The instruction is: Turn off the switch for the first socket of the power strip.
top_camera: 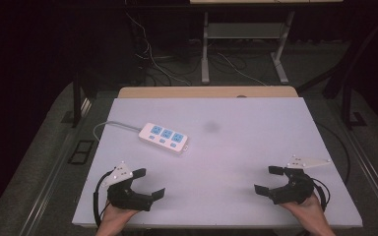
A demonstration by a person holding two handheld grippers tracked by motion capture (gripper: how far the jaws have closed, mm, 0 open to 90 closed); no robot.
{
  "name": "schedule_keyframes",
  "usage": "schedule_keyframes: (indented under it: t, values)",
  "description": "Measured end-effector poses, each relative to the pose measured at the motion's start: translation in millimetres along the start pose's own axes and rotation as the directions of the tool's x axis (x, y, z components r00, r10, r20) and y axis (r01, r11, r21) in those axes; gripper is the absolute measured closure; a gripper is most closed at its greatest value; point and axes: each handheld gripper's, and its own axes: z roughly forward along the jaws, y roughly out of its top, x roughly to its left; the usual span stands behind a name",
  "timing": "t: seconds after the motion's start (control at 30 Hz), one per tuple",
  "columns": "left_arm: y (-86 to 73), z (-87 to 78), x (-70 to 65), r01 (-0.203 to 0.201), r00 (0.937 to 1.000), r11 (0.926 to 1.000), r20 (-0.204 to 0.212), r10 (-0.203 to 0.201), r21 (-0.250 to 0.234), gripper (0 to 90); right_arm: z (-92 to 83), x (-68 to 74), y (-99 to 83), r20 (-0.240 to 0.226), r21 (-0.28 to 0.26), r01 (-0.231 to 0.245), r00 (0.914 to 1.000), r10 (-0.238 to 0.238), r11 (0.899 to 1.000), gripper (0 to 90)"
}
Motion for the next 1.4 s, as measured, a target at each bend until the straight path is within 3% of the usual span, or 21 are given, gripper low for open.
schedule_keyframes:
  t: [0.67, 0.9, 1.4]
  values:
    - [1.8, 6.9, -3.3, -0.034, 0.9993, 0.9987, 0.020, 0.033, 0.037, 0.0, -1.1, 0.1, -3.2, 0.001, 0.015, -0.010, 1.0000, 0.010, 1.000, 0.3]
    - [4.3, 7.4, -3.1, -0.019, 0.9995, 0.9987, 0.026, 0.018, 0.047, 0.0, -0.2, 0.4, -3.3, -0.004, 0.023, -0.006, 1.0000, 0.006, 1.000, 0.3]
    - [13.3, 8.8, -2.8, -0.043, 0.9987, 0.9925, 0.031, 0.040, 0.114, 0.0, -1.6, -0.8, -3.7, -0.002, 0.027, -0.009, 1.0000, 0.009, 1.000, 0.3]
